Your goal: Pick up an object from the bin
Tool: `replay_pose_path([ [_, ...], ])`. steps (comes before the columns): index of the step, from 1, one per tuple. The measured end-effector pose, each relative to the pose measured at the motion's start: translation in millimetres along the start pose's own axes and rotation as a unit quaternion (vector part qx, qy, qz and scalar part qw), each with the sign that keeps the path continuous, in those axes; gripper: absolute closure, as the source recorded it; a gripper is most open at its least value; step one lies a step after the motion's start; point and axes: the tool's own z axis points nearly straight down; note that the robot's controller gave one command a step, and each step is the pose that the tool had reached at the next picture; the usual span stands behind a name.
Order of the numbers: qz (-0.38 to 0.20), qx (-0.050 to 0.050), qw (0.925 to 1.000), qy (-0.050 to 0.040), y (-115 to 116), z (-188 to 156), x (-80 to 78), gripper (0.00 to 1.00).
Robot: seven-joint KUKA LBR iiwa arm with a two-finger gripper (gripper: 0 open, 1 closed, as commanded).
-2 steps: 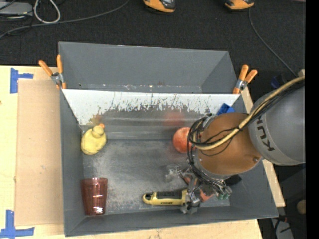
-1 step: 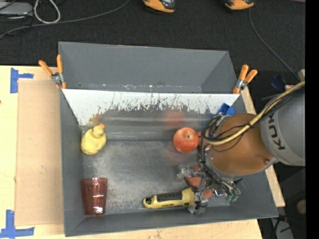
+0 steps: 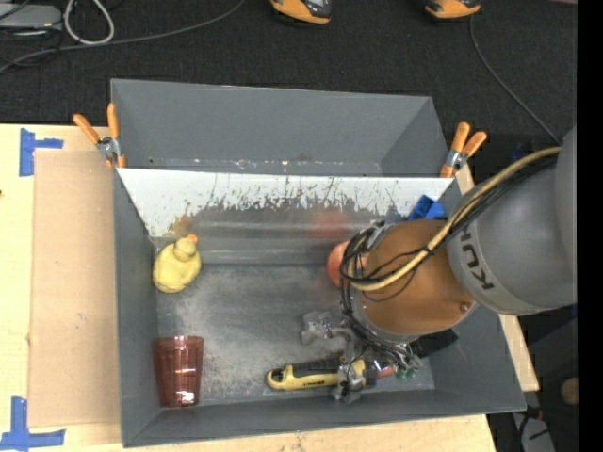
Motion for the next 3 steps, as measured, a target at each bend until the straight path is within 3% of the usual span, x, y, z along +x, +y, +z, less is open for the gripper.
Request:
replay_pose_path([
  [1,-0.148,0.000,0.9890,-0.0007,12,5,1.3,1.00],
  [2,-0.148,-0.001,0.9891,0.0000,11,5,1.8,1.00],
  [3,-0.146,-0.002,0.9892,0.0036,13,-25,3.3,1.00],
])
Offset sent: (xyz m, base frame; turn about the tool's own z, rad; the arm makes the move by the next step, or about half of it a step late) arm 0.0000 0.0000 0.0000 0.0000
